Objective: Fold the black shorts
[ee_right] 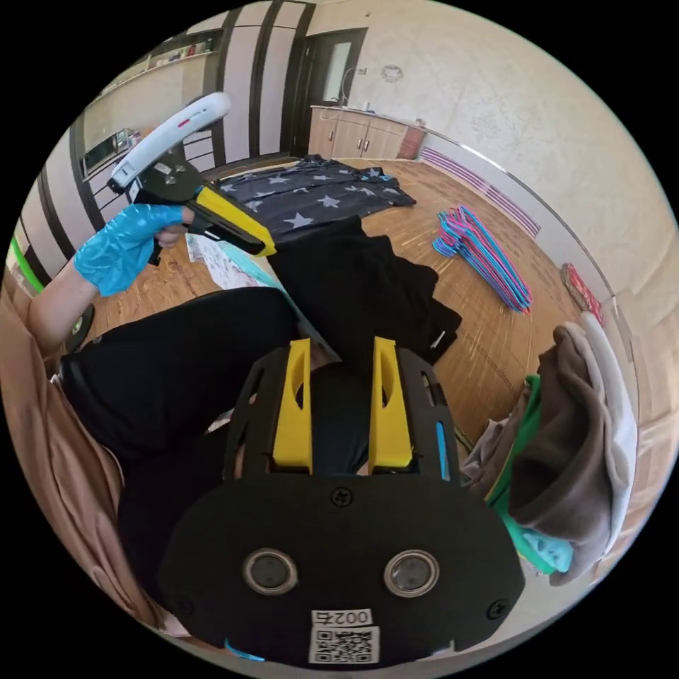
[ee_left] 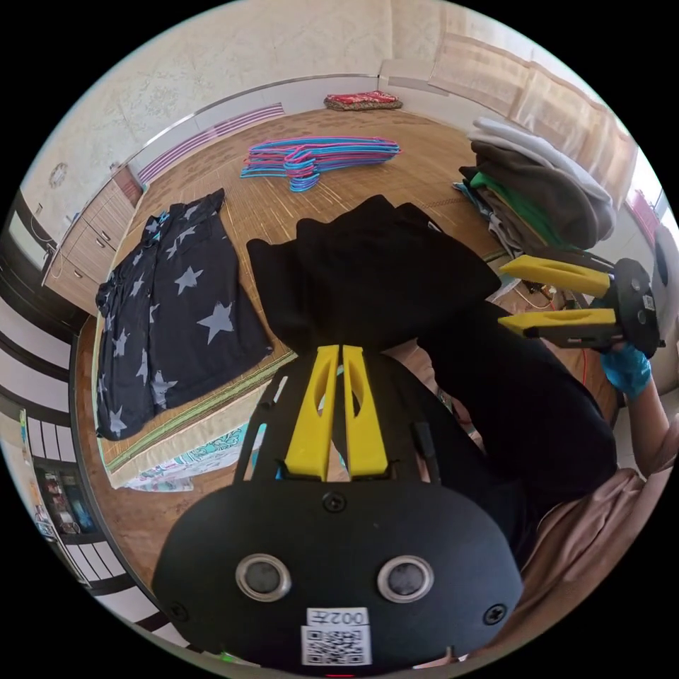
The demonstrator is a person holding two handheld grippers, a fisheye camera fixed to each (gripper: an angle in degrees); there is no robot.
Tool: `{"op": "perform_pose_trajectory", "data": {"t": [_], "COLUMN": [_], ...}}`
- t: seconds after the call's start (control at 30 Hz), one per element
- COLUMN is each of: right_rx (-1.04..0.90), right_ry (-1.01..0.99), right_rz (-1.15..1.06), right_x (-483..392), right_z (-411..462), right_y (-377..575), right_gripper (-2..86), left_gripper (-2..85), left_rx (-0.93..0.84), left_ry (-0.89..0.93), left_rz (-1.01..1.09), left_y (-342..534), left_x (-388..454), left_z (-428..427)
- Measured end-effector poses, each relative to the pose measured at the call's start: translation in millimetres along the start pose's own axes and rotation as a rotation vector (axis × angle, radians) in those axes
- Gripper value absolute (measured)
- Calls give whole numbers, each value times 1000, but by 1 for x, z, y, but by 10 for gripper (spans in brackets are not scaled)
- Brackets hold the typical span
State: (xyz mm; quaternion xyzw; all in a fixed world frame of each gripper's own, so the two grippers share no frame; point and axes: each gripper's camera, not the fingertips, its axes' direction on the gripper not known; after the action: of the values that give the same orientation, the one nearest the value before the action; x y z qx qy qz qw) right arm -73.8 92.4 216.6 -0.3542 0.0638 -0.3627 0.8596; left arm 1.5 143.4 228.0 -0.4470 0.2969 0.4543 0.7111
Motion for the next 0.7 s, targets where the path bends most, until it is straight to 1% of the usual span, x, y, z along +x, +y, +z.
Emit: {"op": "perform_pose_trajectory", "data": {"t": [0.17, 0.27, 0.37, 0.53, 0.7], "right_rx": [-31, -69, -128, -135, -136], "right_ry": [95, 212, 281, 411, 421], "right_rz": [-92, -121, -132, -92, -104], "right_x": [-34, -48, -51, -38, -35], "right_z": [32, 53, 68, 68, 63], "right_y": [-34, -50, -57, -45, -30], "right_gripper": [160, 159, 139, 96, 79], "left_gripper": [-10, -10, -10, -10, -10], "left_rx": [12, 17, 24, 21, -16], "left_ry": [-15, -29, -47, -58, -19], "left_rz": [47, 69, 81, 83, 83], "left_y": [-9, -14, -17, -11, 1], "left_x": [3, 5, 8, 8, 14], "left_z": [-13, -20, -26, -28, -19]}}
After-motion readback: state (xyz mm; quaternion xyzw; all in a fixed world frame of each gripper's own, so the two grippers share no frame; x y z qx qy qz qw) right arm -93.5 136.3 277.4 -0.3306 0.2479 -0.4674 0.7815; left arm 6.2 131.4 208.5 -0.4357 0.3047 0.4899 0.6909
